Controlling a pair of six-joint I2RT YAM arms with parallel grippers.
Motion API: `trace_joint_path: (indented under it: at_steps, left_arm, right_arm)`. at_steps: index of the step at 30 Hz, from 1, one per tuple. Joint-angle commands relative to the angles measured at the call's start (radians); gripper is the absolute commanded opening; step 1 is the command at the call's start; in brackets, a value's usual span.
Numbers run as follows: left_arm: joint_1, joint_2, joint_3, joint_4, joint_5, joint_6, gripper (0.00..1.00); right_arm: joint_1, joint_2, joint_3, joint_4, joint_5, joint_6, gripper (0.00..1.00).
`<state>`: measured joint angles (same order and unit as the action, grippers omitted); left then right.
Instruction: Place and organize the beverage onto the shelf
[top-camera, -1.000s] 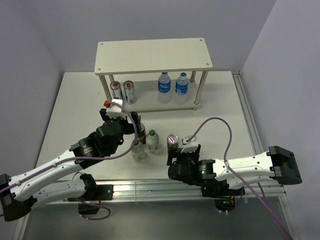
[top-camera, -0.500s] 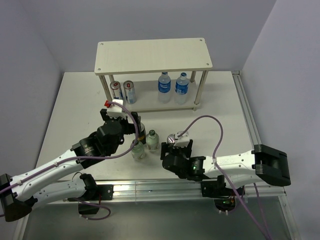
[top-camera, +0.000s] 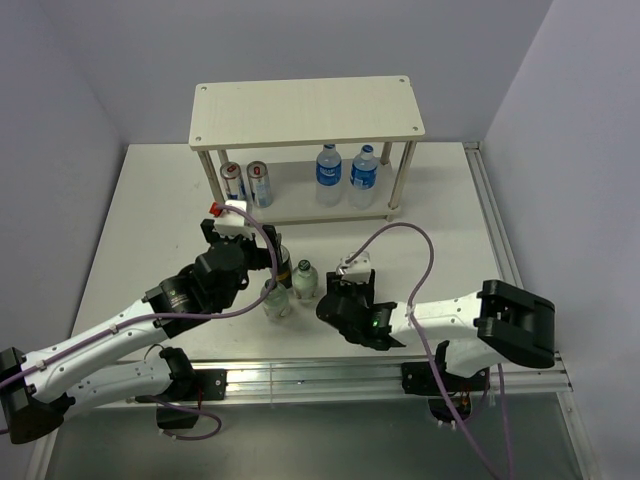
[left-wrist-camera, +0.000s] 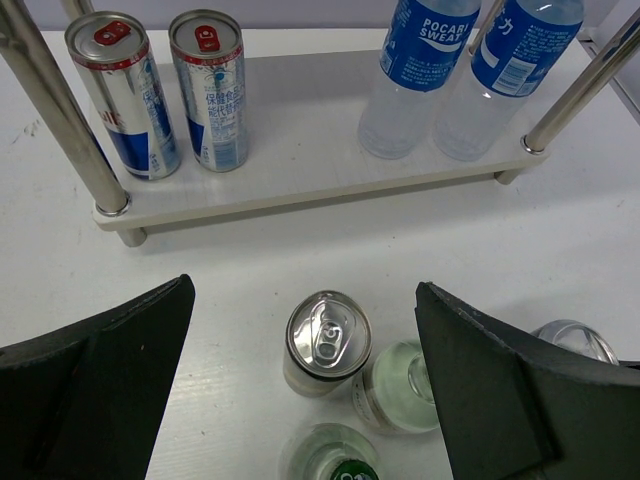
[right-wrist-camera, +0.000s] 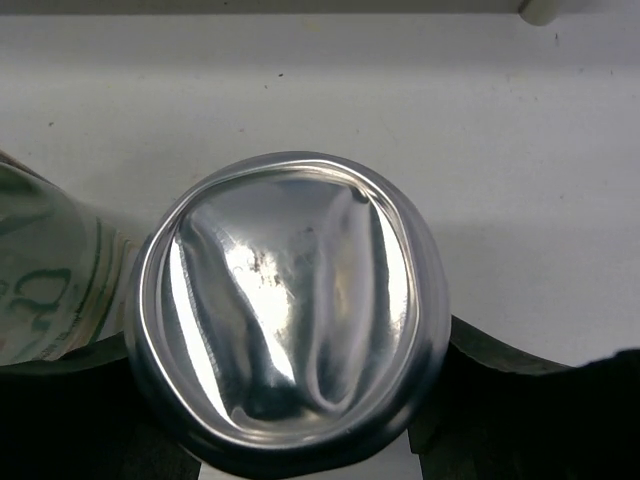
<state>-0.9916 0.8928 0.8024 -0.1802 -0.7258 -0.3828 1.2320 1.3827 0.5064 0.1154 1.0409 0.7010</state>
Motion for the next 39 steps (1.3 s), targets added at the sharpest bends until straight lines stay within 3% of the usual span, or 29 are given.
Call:
trace_joint_path:
  at_steps: [1,4,8,12,18,22,29,31,39]
  left_arm:
    - [0.004,-0.017,0.0,0.038,0.008,-0.005,0.99]
    - [0.004,-0.022,-0.002,0.041,0.008,-0.002,0.99]
    - [0.005,-0.035,-0.012,0.053,0.002,-0.001,0.99]
    - [0.008,-0.054,-0.011,0.051,0.005,0.001,0.99]
    - [0.008,-0.086,-0.008,0.036,0.012,-0.004,0.99]
    - [0.007,-0.094,-0.009,0.038,0.017,-0.002,0.99]
    - [0.007,-0.083,-0.011,0.038,0.019,0.004,0.99]
    - [0.007,-0.083,-0.011,0.038,0.019,0.004,0.99]
    - [0.002,-0.088,-0.026,0.053,0.025,0.004,0.99]
  right_arm:
    - [-0.003,-0.092,0.118,-0.033,0.045,-0.096,0.0]
    - [-0.002,-0.218,0.231,-0.154,0.082,-0.165,0.0]
    - [-0.015,-0.327,0.419,-0.132,0.088,-0.395,0.0]
    - [-0.122,-0.284,0.673,-0.174,0.071,-0.616,0.0]
    - [-0.316,-0.131,1.049,-0.235,-0.136,-0.768,0.0]
    - [-0.481,0.053,1.416,-0.405,-0.267,-0.752,0.0]
    - [-0.721,0.384,1.94,-0.773,-0.539,-0.522,0.0]
    - [-0.756,0.452,2.029,-0.839,-0.571,-0.502,0.0]
    - [-0.822,0.478,1.994,-0.862,-0.628,-0.474,0.0]
